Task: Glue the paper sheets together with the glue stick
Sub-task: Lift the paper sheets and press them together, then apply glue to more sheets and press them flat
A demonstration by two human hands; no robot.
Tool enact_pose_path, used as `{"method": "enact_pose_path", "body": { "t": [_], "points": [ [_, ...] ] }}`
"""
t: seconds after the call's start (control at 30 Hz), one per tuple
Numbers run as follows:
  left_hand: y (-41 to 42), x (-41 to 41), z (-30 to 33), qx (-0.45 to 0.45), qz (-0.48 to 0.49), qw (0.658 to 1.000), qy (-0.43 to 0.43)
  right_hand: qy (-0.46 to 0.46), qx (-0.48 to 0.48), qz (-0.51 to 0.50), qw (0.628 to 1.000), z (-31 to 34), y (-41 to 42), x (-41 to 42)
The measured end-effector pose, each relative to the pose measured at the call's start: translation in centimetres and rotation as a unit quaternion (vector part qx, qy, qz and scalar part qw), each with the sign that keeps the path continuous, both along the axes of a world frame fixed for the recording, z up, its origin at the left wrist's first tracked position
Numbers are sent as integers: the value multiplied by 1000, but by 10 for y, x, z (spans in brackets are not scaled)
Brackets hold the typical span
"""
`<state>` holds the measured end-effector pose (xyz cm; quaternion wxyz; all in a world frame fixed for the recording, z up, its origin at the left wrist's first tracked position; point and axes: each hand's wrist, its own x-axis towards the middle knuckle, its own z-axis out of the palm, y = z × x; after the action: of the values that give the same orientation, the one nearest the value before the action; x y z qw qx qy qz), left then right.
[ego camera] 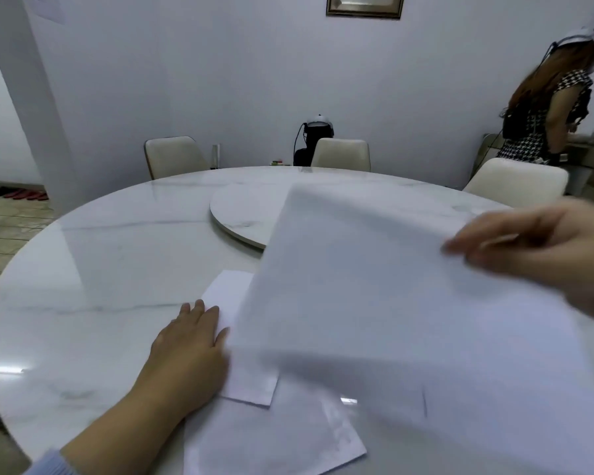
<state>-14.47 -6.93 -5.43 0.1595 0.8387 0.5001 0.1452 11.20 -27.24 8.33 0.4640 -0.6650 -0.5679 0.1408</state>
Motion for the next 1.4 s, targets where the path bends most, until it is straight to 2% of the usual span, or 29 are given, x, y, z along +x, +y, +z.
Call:
{"method": "enact_pose_path", "body": {
  "t": [0.07,0.13,0.23,0.33,0.4,0.53,0.63,0.8,0.97,1.07,1.17,1.4],
  "points": [
    [0,1,-1,1,0,1000,-2,77,105,-90,987,11,3,28],
    [-1,2,-2,0,-8,1000,-4,88,151,-161,971,11,15,56],
    [-4,2,-2,11,-33,999,-12,153,187,-275,931,-8,43,95],
    [-7,2,0,24,-39,999,-25,140,157,-392,896,-37,72,112],
    [-7,1,0,29,-41,998,-28,124,103,-422,892,-57,91,114],
    [-5,0,-1,36,-49,998,-21,131,-18,-417,899,-92,115,116],
    [-2,0,-4,44,-65,997,-15,73,-71,-398,912,-102,122,114],
    [3,-1,-10,41,-177,983,25,3,-116,-377,919,-96,123,100],
    [5,-4,-8,42,-256,965,25,-12,-155,-235,959,-93,140,55],
    [3,-5,-3,28,-290,957,8,8,-150,-214,965,-100,156,36],
    [-2,-7,2,6,-314,949,-11,0,-152,-239,959,-108,168,28],
    [-1,-6,-1,1,-306,951,-40,21,-93,-260,961,-111,175,22]
  ]
}}
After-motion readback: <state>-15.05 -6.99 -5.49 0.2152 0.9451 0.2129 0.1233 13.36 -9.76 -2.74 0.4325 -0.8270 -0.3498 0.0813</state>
